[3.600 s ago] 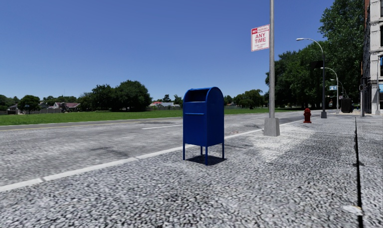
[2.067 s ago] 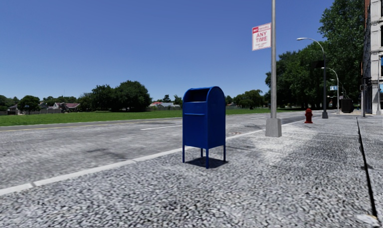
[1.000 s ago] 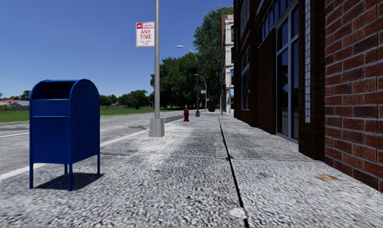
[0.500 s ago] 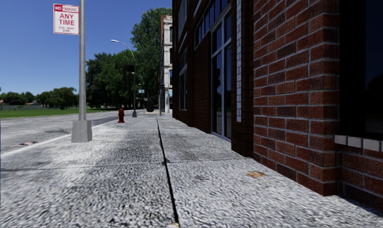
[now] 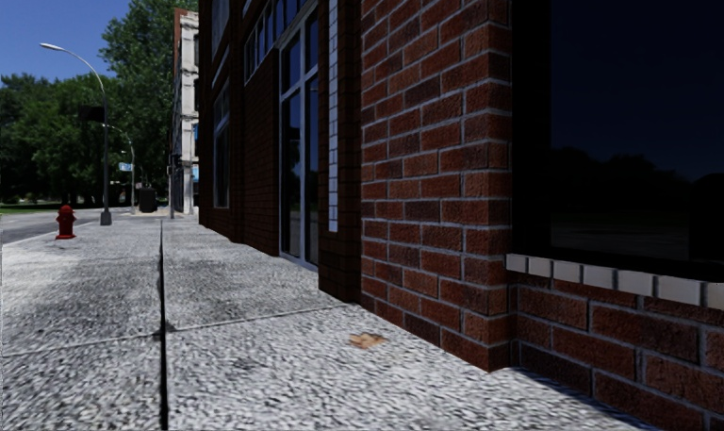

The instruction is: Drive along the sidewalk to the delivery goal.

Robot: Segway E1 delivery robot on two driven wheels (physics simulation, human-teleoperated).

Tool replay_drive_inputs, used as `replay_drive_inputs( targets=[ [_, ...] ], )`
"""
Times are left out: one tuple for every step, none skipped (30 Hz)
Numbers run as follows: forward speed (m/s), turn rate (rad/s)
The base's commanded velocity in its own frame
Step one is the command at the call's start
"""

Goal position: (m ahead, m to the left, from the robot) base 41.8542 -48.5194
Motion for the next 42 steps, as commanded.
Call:
replay_drive_inputs(
  targets=[
    [0.61,-0.73],
    [0.61,-0.73],
    [0.61,-0.73],
    [0.61,-0.73],
    [0.61,-0.73],
    [0.61,-0.73],
    [0.61,-0.73],
    [0.61,-0.73],
    [0.61,-0.73],
    [0.61,-0.73],
    [0.61,-0.74],
    [0.61,-0.74],
    [0.61,-0.75],
    [0.61,-0.75],
    [0.61,-0.75],
    [0.61,-0.75],
    [0.61,-0.75],
    [0.61,-0.75],
    [0.61,-0.75],
    [0.61,-0.75],
    [0.61,-0.75],
    [0.61,-0.75],
    [0.61,-0.75],
    [0.61,-0.75],
    [0.61,-0.75],
    [0.61,-0.75],
    [0.61,-0.75],
    [0.61,-0.75],
    [0.61,-0.75],
    [0.61,-0.75],
    [0.61,-0.75],
    [0.61,-0.75],
    [0.61,-0.75],
    [0.61,-0.75],
    [0.61,-0.75],
    [0.58,-0.75],
    [0.3,-0.71],
    [0.0,0.0],
    [0.0,0.0],
    [0.0,0.0],
    [0.0,0.0],
    [0.0,0.0]
  ],
)
